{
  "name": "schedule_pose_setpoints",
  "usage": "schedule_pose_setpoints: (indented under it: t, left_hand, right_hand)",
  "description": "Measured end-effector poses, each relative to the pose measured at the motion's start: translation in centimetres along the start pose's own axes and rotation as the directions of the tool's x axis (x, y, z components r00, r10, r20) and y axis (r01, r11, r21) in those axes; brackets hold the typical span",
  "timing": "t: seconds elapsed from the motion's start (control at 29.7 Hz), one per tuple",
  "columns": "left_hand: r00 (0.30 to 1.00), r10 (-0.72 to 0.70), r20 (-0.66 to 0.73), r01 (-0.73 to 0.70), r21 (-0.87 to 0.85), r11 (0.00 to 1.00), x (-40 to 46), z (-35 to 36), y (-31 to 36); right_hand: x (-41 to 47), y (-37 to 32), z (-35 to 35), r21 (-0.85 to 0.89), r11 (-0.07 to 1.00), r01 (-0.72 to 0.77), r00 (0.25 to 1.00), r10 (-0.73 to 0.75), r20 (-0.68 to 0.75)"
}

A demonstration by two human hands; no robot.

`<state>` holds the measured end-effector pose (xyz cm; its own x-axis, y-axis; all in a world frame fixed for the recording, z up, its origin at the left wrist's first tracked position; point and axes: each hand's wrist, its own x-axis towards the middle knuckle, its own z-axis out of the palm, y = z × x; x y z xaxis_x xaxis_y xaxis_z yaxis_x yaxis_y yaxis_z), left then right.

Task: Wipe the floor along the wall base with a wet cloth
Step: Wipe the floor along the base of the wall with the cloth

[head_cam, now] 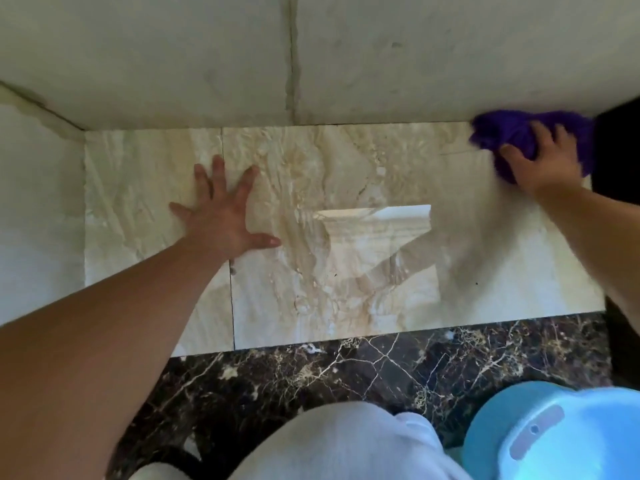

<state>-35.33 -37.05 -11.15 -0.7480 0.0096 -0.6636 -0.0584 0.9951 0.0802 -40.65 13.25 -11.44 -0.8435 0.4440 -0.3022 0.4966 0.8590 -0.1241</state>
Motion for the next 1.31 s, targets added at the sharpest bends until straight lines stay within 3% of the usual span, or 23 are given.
schedule_pose_setpoints:
  t: [0.24, 0.44, 0.54, 0.64, 0.71, 0.81, 0.98, 1.08, 1.21, 1.31]
  left_hand:
    - [0.998, -0.014, 0.065, 0.011, 0.039, 0.999, 0.1, -0.4, -0.2]
    - [0.996, -0.003, 0.087, 0.001, 0.027, 1.000, -0.2, -0.9, 0.3]
    - [0.996, -0.011, 0.083, 0.009, 0.029, 1.000, -0.4, -1.0, 0.3]
    - [0.996, -0.012, 0.093, 0.012, -0.001, 1.000, -0.7, -1.1, 0.4]
    - [0.994, -0.019, 0.109, 0.015, 0.038, 0.999, -0.8, -1.5, 1.0]
    - [0.988, -0.039, 0.146, 0.026, 0.088, 0.996, -0.3, -2.1, 2.2]
    - [0.985, -0.059, 0.162, 0.040, 0.117, 0.992, -1.0, -2.7, 1.5]
    - [0.986, -0.056, 0.158, 0.031, 0.155, 0.987, -1.0, -2.3, 1.4]
    - [0.988, -0.065, 0.140, 0.037, 0.197, 0.980, -0.5, -2.0, 1.3]
    - [0.990, -0.055, 0.134, 0.023, 0.230, 0.973, -0.1, -2.1, 1.7]
  right_hand:
    - [-2.0, -5.4, 3.2, 0.093, 0.994, -0.056, 0.995, 0.062, -0.073]
    - [-9.3, -17.2, 8.2, 0.093, 0.981, 0.173, 0.981, -0.163, -0.102]
    - [-13.1, -22.2, 10.3, -0.028, 0.916, 0.400, 0.915, -0.400, -0.041]
    - [-12.3, -20.7, 9.1, -0.158, 0.781, 0.604, 0.795, -0.604, 0.049]
    - [-10.2, -16.4, 7.4, -0.255, 0.719, 0.647, 0.751, -0.658, 0.049]
    - [-6.4, -8.9, 4.8, -0.391, 0.771, 0.502, 0.832, -0.554, -0.024]
    - [-1.3, -1.5, 0.9, -0.396, 0.890, 0.227, 0.970, -0.244, 0.007]
    - [-0.2, 0.5, 0.6, -0.319, 0.932, 0.171, 0.985, -0.172, 0.026]
    - [-0.4, -0.5, 2.1, -0.097, 0.991, 0.094, 0.993, -0.100, -0.060]
    - [-0.7, -1.1, 2.7, -0.025, 0.998, 0.053, 0.995, -0.055, -0.082]
